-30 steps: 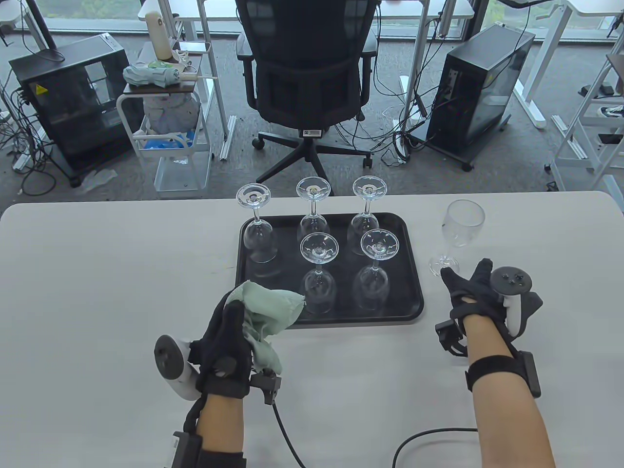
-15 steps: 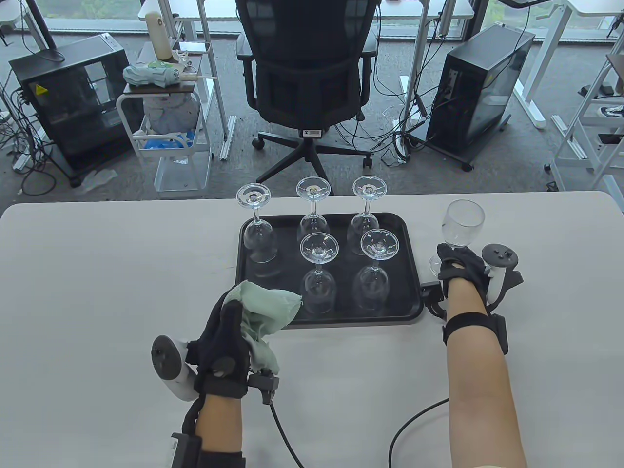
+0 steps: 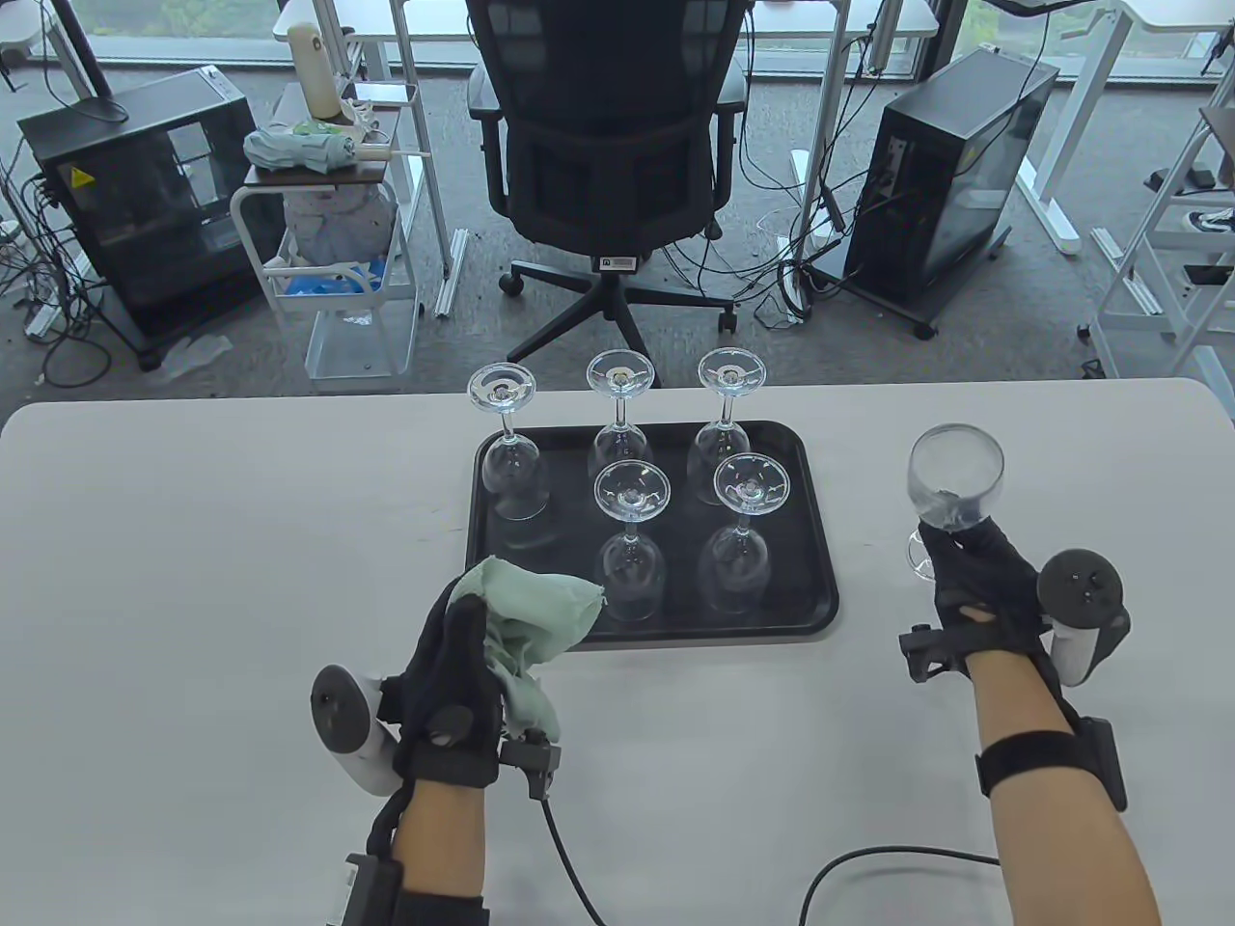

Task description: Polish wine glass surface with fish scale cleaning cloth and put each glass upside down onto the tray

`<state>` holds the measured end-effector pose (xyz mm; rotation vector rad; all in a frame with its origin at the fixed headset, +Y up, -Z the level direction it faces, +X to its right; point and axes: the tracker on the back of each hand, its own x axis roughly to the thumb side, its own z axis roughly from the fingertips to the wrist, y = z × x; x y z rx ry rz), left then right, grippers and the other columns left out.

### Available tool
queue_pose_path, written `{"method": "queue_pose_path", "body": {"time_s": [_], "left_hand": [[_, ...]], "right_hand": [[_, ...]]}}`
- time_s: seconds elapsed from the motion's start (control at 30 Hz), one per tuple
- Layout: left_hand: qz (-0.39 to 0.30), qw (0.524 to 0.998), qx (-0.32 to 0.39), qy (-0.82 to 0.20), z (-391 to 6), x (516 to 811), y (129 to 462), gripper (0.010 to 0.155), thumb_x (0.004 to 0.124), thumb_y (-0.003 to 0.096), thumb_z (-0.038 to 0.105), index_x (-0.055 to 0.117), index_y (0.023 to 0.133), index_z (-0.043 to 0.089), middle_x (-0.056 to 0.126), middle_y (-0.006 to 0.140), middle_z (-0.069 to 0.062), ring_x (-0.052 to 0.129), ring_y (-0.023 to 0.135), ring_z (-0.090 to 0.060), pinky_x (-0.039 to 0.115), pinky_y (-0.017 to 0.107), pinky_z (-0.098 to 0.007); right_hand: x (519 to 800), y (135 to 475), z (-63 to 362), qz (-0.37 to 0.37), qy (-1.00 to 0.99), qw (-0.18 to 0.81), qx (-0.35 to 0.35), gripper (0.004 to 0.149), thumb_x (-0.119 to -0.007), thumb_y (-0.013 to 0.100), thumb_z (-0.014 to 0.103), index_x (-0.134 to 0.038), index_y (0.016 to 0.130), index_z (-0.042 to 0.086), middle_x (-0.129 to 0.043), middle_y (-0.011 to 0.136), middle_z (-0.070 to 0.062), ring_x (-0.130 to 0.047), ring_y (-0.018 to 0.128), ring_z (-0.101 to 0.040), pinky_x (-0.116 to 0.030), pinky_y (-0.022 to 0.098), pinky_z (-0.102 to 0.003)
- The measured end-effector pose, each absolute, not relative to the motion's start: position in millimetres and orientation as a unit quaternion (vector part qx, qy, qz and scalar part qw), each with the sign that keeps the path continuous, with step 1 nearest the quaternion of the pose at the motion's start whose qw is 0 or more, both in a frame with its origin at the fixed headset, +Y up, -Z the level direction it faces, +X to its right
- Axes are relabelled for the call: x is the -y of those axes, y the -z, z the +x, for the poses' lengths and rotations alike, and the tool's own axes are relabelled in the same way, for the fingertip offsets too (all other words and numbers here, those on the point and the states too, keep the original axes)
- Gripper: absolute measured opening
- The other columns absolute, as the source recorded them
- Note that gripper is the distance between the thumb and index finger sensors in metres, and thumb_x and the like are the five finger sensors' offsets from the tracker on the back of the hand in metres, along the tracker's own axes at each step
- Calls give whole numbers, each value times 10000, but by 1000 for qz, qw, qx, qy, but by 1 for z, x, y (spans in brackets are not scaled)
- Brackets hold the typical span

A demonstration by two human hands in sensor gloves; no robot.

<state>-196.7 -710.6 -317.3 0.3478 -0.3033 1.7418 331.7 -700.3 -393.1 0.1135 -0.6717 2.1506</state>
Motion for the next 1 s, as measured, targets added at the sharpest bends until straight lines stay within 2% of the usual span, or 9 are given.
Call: {"method": "queue_pose_path", "body": {"time_s": [0.13, 0.23, 0.3, 0.53, 0.7, 0.77, 0.87, 0.93, 1.0], "left_hand": [[153, 626, 139, -752, -192, 707, 316, 526, 612, 594, 581, 686, 1016, 275, 672, 1107, -32, 723, 977, -361, 729, 649, -616], [154, 629, 147, -748, -187, 703, 313, 529, 609, 594, 581, 681, 1020, 276, 666, 1111, -34, 711, 986, -362, 719, 657, -620], [152, 632, 156, -743, -183, 700, 312, 532, 607, 593, 582, 677, 1024, 277, 658, 1116, -35, 701, 992, -364, 712, 662, -624], [137, 659, 199, -712, -159, 690, 304, 548, 593, 589, 596, 658, 1038, 288, 626, 1137, -40, 660, 1020, -370, 665, 691, -645], [111, 683, 244, -679, -140, 689, 302, 590, 612, 578, 641, 640, 1058, 299, 569, 1170, -42, 569, 1068, -377, 557, 736, -693], [101, 709, 254, -650, -131, 690, 300, 628, 650, 565, 675, 561, 1089, 340, 464, 1205, -31, 499, 1097, -375, 541, 733, -718], [122, 738, 249, -615, -125, 691, 298, 634, 697, 548, 675, 524, 1084, 383, 391, 1209, -16, 515, 1070, -355, 705, 650, -634], [147, 740, 239, -611, -127, 691, 297, 610, 714, 537, 658, 584, 1047, 350, 492, 1164, -32, 599, 1013, -368, 771, 573, -613], [169, 736, 223, -617, -131, 692, 297, 592, 722, 534, 652, 628, 1025, 334, 557, 1132, -36, 657, 981, -378, 809, 527, -608]], "right_hand": [[667, 342, 270, 209, -925, 153, 279, 468, -897, 487, 344, -764, 936, 336, -890, 852, -90, -714, 922, -339, -630, 646, -609], [662, 312, 220, 244, -934, 23, 259, 473, -896, 485, 379, -765, 939, 360, -917, 837, -53, -769, 896, -306, -731, 582, -521], [665, 301, 191, 249, -937, -1, 247, 476, -902, 477, 382, -779, 936, 355, -933, 825, -53, -790, 881, -308, -755, 556, -510], [667, 290, 134, 225, -943, 36, 243, 480, -909, 468, 379, -788, 932, 352, -941, 822, -55, -798, 875, -312, -761, 547, -505], [650, 285, 124, 190, -943, 82, 259, 485, -912, 469, 370, -787, 937, 345, -939, 831, -66, -795, 875, -321, -758, 543, -505], [646, 282, 122, 188, -941, 90, 266, 487, -923, 461, 361, -798, 931, 340, -946, 825, -69, -806, 861, -326, -766, 524, -498], [648, 277, 123, 192, -930, 67, 306, 486, -935, 453, 366, -801, 920, 355, -949, 829, -44, -827, 845, -310, -785, 502, -485], [651, 276, 128, 222, -913, 75, 332, 535, -939, 442, 423, -761, 943, 362, -925, 875, -37, -846, 836, -312, -810, 490, -484], [653, 277, 141, 281, -879, 151, 354, 592, -916, 451, 493, -696, 984, 362, -774, 1017, -72, -701, 949, -351, -800, 535, -504]]}}
